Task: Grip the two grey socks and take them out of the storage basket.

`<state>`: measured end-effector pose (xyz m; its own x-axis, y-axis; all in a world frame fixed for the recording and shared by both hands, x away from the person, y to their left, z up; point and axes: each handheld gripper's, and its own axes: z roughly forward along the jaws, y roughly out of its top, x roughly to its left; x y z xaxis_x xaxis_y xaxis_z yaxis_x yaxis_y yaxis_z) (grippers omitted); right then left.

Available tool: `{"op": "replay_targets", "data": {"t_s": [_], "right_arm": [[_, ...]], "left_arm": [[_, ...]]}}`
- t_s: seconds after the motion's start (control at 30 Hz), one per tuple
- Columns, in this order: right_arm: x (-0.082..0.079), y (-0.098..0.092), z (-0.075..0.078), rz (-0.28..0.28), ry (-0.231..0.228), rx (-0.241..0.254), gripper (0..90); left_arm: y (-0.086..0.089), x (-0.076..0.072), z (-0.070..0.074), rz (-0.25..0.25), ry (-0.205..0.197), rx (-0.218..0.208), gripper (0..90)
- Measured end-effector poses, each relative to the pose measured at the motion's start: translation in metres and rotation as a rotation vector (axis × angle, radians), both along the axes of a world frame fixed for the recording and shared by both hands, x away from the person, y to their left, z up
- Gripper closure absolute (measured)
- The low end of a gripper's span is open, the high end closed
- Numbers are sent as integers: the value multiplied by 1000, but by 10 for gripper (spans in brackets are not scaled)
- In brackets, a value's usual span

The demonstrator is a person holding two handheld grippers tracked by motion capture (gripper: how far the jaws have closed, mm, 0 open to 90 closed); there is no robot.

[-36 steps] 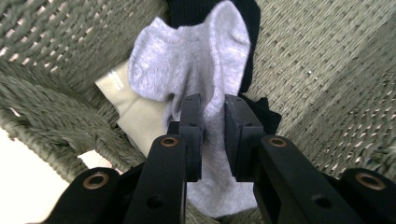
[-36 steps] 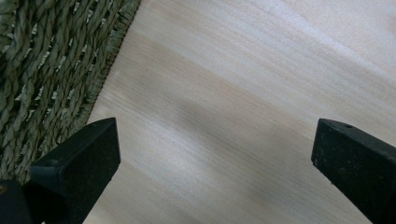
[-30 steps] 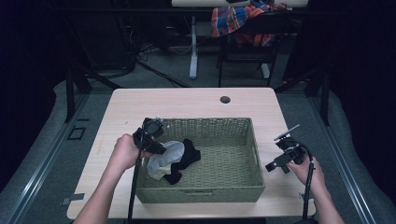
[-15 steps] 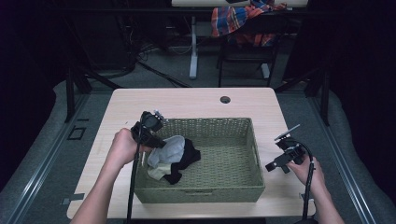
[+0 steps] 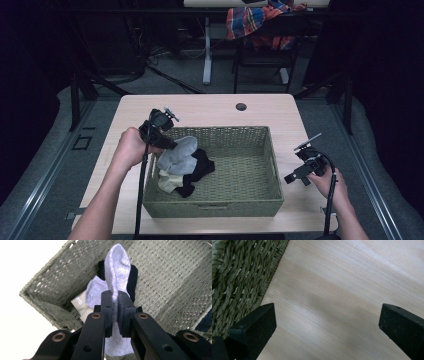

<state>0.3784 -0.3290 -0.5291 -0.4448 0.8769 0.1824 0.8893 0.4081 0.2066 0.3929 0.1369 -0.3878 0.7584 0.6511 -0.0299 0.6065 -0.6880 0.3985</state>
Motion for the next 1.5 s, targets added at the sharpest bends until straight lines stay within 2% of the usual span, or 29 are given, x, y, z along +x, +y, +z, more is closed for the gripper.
{"op": "replay_targets", "data": {"t_s": [0.3, 0.33, 0.43, 0.47, 0.5, 0.6, 0.63, 0.7, 0.77, 0.9, 0.93, 0.97, 1.0, 1.27, 1.5], "right_arm": [[0, 0, 0, 0, 2, 0, 10], [-2, 1, -3, -40, -26, 30, 10], [0, -1, 1, 7, 5, -8, 10], [0, -1, 1, 4, 3, -6, 10], [-1, 1, -1, -25, -15, 14, 10], [0, 0, 0, -5, -3, 1, 10], [-2, 1, -2, -37, -26, 26, 10], [-2, 1, -1, -29, -17, 10, 10], [0, -1, 1, 1, 2, -5, 10], [-1, 0, 0, -12, -7, 3, 10], [1, -1, 2, 13, 9, -16, 10], [-1, 1, -1, -24, -16, 10, 11], [0, 0, 1, -2, 0, -5, 10], [0, 0, 0, -3, 1, -4, 11], [0, 0, 0, -4, 1, -3, 11]], "left_arm": [[6, 8, 14, 18, -12, 7, 849], [6, 8, 15, 21, -17, 8, 850], [10, 10, 18, 33, -22, 4, 850], [11, 10, 19, 36, -23, 3, 851], [13, 11, 20, 35, -21, 4, 851], [18, 13, 22, 52, -27, 1, 852], [20, 13, 23, 57, -29, 1, 852], [24, 14, 24, 70, -32, -4, 852], [28, 14, 27, 80, -33, -3, 851], [40, 12, 30, 108, -47, -1, 852], [43, 11, 30, 113, -50, -3, 852], [47, 10, 31, 119, -52, -1, 852], [50, 9, 32, 130, -57, -3, 852], [79, 0, 37, 194, -79, -23, 851], [103, -9, 33, 252, -92, 3, 851]]}}
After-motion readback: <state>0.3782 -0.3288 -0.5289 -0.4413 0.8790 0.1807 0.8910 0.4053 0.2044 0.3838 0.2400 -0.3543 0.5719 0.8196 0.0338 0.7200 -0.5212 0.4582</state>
